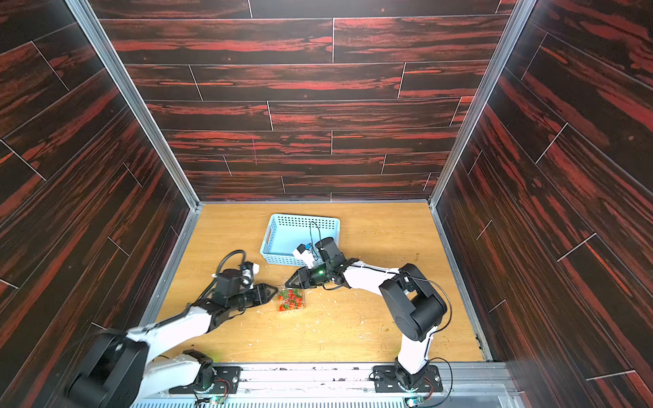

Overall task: Pack strawberries into containers
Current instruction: Close the packing box at the center of the board.

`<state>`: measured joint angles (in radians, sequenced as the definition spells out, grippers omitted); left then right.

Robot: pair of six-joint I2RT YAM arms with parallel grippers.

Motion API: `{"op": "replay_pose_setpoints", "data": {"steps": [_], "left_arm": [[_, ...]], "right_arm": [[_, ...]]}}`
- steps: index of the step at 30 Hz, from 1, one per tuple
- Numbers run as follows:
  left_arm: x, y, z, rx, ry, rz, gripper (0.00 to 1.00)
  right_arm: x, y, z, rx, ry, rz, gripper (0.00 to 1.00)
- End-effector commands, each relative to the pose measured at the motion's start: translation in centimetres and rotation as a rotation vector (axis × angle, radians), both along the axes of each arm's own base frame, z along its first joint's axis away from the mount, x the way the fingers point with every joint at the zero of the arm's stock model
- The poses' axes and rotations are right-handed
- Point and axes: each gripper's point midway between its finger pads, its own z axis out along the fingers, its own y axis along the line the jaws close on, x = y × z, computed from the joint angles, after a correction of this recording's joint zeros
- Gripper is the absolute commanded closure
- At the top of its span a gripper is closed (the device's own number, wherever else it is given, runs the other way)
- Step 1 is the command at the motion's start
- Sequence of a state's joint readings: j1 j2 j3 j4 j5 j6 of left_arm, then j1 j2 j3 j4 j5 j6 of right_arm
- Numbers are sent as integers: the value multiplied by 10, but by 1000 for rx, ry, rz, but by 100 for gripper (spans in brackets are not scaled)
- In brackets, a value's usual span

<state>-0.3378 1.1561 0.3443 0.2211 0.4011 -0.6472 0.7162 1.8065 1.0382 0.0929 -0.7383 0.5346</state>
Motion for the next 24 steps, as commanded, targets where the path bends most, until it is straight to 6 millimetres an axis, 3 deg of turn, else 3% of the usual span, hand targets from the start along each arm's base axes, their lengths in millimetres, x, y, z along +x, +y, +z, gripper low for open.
{"op": "replay_pose_setpoints", "data": {"steps": [1, 7, 11, 24], "left_arm": [[-7, 20, -1, 36, 9, 71, 51], [-14, 34, 6, 35, 1, 122, 50], [-19, 25, 2, -19, 32, 92, 50], [-65, -2, -7, -200, 178, -11, 50]], "right_arm": [[-6, 2, -18, -69, 8, 28, 59], [-9, 3, -35, -118, 26, 38, 59], [-9, 6, -43, -142, 34, 44, 60], [-8, 12, -55, -184, 35, 58, 60]]}}
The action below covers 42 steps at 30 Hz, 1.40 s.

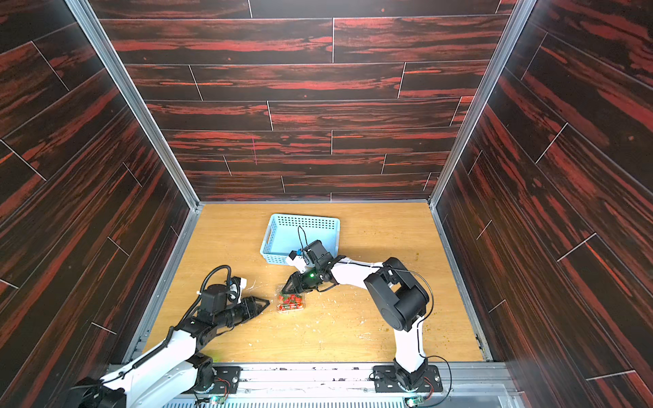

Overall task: Pack strawberries into containers
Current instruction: Close the packing box at the center of the board.

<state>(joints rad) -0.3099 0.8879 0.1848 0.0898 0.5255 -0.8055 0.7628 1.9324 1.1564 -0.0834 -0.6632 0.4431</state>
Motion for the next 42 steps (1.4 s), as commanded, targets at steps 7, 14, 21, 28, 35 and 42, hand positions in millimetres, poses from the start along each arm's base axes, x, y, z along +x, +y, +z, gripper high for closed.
{"op": "replay_pose_setpoints", "data": {"steps": [7, 14, 21, 28, 35, 42], "left_arm": [[-12, -22, -11, -60, 51, -51, 54], [-9, -27, -23, -51, 66, -53, 60], [-4, -28, -19, -56, 44, -46, 64], [2, -27, -17, -46, 29, -28, 66], [12, -33, -19, -67, 25, -27, 69], [18, -35, -17, -55, 16, -29, 71]], "right_arm": [[-5, -1, -13, -31, 14, 8, 61], [-6, -2, -12, -29, 12, 2, 61], [-7, -2, -14, -30, 17, 5, 61], [-8, -1, -18, -33, 25, 8, 61], [-10, -2, -22, -44, 35, 12, 61], [-11, -2, -26, -50, 42, 12, 62]]}}
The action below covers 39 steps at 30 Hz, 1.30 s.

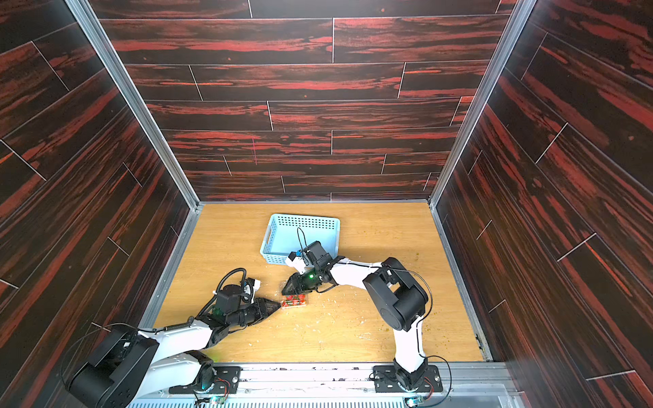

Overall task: Pack strawberries into containers
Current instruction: Close the packing box at the center of the board.

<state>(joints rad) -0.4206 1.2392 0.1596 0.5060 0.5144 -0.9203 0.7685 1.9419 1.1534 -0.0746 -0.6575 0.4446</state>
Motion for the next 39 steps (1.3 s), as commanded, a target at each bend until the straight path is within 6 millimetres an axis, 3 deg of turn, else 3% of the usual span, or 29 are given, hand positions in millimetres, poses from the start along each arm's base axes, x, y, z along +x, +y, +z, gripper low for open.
{"op": "replay_pose_setpoints", "data": {"steps": [1, 12, 20, 31, 39], "left_arm": [[9, -1, 6, 10, -24, 10, 71], [5, 0, -21, 30, 28, 7, 76], [4, 0, -30, 41, 43, 1, 78], [9, -8, -24, 4, 2, -28, 80], [15, -13, -28, 7, -19, -57, 74]], "right_arm": [[-10, -4, -22, -44, 44, 11, 62], [-11, -5, -27, -54, 56, 10, 62], [-11, -5, -29, -58, 60, 8, 62], [-10, -8, -32, -61, 70, 0, 63], [-9, -9, -32, -53, 74, -5, 63]]}}
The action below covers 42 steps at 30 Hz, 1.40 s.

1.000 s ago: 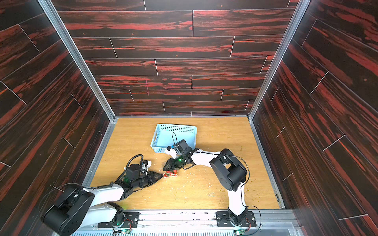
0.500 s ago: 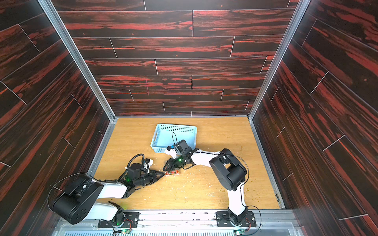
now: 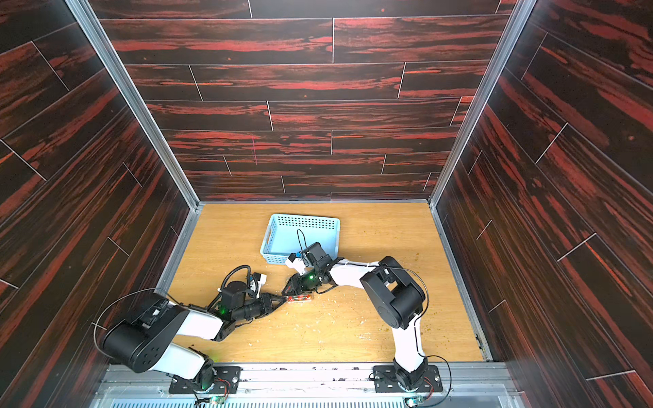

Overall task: Pack strawberries into containers
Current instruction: Close the packing box at the center of the board, then reset both arms

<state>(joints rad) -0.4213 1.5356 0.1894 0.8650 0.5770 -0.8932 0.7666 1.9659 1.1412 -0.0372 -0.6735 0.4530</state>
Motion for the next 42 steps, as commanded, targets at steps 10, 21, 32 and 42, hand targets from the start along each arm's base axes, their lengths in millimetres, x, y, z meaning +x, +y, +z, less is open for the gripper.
{"op": "replay_pose_setpoints", "data": {"steps": [10, 21, 32, 42], "left_arm": [[-5, -2, -2, -5, -3, -27, 59], [-4, 1, 26, 34, -86, -44, 58], [28, 52, 74, 244, -251, 141, 55], [60, 208, 114, 733, -385, 828, 40]], "right_arm": [[-7, -11, -24, -58, 64, -14, 64], [1, -10, -4, -20, 37, -29, 64], [30, -26, 79, 40, -203, -90, 55], [105, -170, 89, -229, -528, -600, 34]]}}
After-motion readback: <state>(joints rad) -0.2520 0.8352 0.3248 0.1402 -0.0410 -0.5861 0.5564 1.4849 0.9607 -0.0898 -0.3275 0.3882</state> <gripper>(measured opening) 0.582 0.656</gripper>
